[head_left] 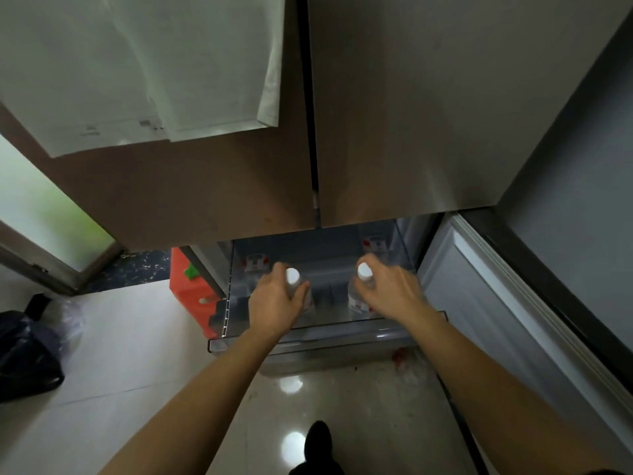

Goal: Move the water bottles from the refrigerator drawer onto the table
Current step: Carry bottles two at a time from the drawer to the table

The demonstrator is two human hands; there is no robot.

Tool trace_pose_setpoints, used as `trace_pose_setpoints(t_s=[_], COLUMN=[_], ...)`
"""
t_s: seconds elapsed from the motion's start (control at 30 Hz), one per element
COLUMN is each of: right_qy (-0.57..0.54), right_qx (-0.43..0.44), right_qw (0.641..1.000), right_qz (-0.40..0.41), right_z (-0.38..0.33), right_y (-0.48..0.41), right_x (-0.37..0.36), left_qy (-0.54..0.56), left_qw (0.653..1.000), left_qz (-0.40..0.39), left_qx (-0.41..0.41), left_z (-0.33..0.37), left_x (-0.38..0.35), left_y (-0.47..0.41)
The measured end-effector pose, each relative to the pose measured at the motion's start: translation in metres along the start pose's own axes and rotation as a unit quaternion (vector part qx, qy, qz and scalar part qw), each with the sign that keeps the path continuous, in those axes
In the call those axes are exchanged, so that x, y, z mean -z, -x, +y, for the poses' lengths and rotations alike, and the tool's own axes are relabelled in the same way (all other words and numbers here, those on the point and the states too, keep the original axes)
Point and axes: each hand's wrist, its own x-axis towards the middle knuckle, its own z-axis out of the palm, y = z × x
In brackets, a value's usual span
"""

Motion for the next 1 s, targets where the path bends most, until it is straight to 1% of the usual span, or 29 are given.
trace_pose_setpoints(t_s=[0.03,0.1,0.2,0.27,0.3,0.4,0.47,0.53,0.7,0.9,1.0], right_qy=[-0.032,-0.079,-0.054,-0.044,-0.061,-0.126,-0.148,-0.143,-0.126,-0.118,-0.141], right_qx=[-0.018,-0.062,-0.095,-0.109,-0.117,-0.117,-0.122,-0.128,-0.136,-0.144,-0.125], right_qw=[0.999,0.995,0.993,0.992,0.990,0.984,0.980,0.980,0.983,0.982,0.982], right_qz=[0.002,-0.007,-0.038,-0.053,-0.054,-0.047,-0.049,-0.044,-0.002,-0.013,-0.022], right_z=[0.003,0.009,0.018,0.024,0.026,0.028,0.027,0.027,0.027,0.026,0.026], right_y=[0.001,0.003,0.006,0.006,0.006,0.003,0.000,0.000,0.005,0.007,0.011], right_x=[-0.004,-0.012,-0.024,-0.033,-0.036,-0.043,-0.045,-0.047,-0.053,-0.053,-0.047], left_qy=[0.033,0.070,0.061,0.040,0.030,0.019,0.012,0.007,0.004,0.032,0.058], left_qw=[0.999,0.995,0.987,0.985,0.986,0.991,0.993,0.994,0.995,0.996,0.992], left_qz=[-0.001,-0.012,-0.089,-0.125,-0.126,-0.095,-0.076,-0.066,-0.052,-0.022,0.008], left_qx=[0.033,0.068,0.116,0.113,0.103,0.089,0.087,0.083,0.082,0.080,0.108], left_z=[-0.002,-0.007,-0.009,-0.009,-0.009,-0.011,-0.011,-0.011,-0.010,-0.007,-0.002], left_x=[-0.002,-0.009,-0.019,-0.026,-0.029,-0.033,-0.034,-0.036,-0.037,-0.034,-0.028], left_y=[0.000,0.001,0.007,0.013,0.015,0.016,0.016,0.016,0.018,0.023,0.028])
